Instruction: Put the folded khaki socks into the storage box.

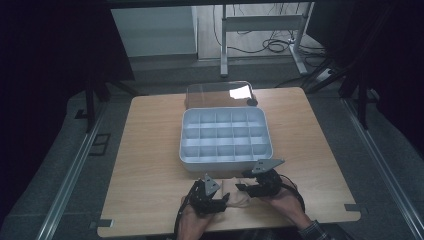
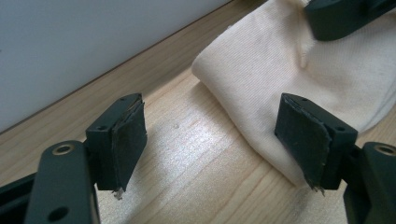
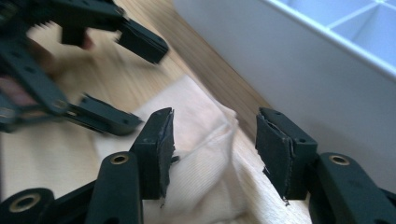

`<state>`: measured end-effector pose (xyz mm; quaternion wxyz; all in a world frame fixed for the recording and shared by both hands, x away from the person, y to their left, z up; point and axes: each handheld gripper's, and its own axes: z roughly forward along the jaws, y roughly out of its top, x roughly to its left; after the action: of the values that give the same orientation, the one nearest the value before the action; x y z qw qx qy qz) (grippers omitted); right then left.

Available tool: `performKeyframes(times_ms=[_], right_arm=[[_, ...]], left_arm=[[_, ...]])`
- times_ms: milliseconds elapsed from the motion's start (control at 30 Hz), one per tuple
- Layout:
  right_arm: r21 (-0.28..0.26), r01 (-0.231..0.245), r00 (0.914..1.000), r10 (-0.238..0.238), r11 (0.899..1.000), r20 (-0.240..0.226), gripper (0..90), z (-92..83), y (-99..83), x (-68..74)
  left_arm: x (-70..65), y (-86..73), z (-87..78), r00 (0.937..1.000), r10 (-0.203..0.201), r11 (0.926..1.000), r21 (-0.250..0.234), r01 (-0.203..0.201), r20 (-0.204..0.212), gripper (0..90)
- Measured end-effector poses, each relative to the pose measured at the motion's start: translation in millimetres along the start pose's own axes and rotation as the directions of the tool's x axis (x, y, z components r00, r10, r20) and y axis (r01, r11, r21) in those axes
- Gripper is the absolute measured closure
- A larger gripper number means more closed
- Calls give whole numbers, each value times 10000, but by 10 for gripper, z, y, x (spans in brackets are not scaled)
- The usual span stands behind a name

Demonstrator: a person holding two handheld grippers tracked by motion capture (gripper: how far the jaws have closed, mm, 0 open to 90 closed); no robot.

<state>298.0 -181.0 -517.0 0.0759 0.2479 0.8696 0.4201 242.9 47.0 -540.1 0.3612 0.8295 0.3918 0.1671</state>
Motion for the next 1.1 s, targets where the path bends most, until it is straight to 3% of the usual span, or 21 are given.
performKeyframes(times_ms=[200, 467, 633, 833, 933, 1000, 1100], right_arm=[[-112, -499, 9971, 504, 9987, 575, 465, -137, -149, -156], [-12, -938, 9945, 937, 9956, 470, 460, -131, -337, -248], [-3, -643, 9957, 642, 9979, 670, 462, -156, -302, -208], [-364, -606, 9979, 614, 9975, 212, 440, -203, -218, -77], [-67, -482, 9987, 483, 9988, 160, 441, -136, -235, -36], [336, -159, 9991, 146, 9993, 394, 448, -87, -271, -17], [270, -319, 9990, 310, 9991, 319, 456, -68, -324, -29]], left_arm=[[3, 1, 3, 9999, -127, 9999, 65, 127, 43, 243], [4, 0, 3, 9998, -199, 9998, 69, 199, 70, 244], [-13, -3, -3, 10000, -87, 10000, -32, 87, -1, 242], [-11, -3, -6, 9999, -122, 9999, -22, 122, -20, 237], [-9, -6, -8, 9999, -168, 9999, -3, 168, 7, 237], [-7, -6, -8, 9998, -218, 9998, -1, 218, 36, 237], [-1, 7, -31, 9997, -230, 9997, -89, 230, 17, 245]])
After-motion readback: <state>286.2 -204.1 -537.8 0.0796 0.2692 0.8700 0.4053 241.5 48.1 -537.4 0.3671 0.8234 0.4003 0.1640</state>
